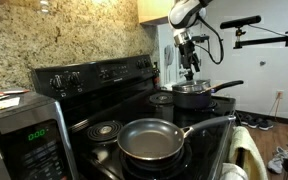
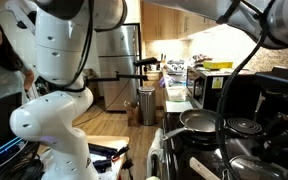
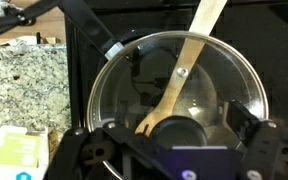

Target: Transfer the lid from the pot to the pan

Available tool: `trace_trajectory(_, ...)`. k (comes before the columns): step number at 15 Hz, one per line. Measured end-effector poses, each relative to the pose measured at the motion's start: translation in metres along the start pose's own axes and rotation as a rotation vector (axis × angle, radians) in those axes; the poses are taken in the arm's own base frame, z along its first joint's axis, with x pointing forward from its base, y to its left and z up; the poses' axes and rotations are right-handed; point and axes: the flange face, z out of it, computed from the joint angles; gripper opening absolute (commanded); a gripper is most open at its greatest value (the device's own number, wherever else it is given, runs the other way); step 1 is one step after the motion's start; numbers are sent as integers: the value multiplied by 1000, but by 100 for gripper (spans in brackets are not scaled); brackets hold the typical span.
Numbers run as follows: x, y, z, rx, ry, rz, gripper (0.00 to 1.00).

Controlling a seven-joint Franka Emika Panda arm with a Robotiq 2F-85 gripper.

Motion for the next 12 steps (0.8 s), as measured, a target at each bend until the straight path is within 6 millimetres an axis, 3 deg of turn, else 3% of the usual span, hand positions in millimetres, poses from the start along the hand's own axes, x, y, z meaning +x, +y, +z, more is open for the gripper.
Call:
trace_trajectory(6,6,-16,6,73,-3,-12,100)
trace_trajectory(12,6,-15,5,74,2,-10,100)
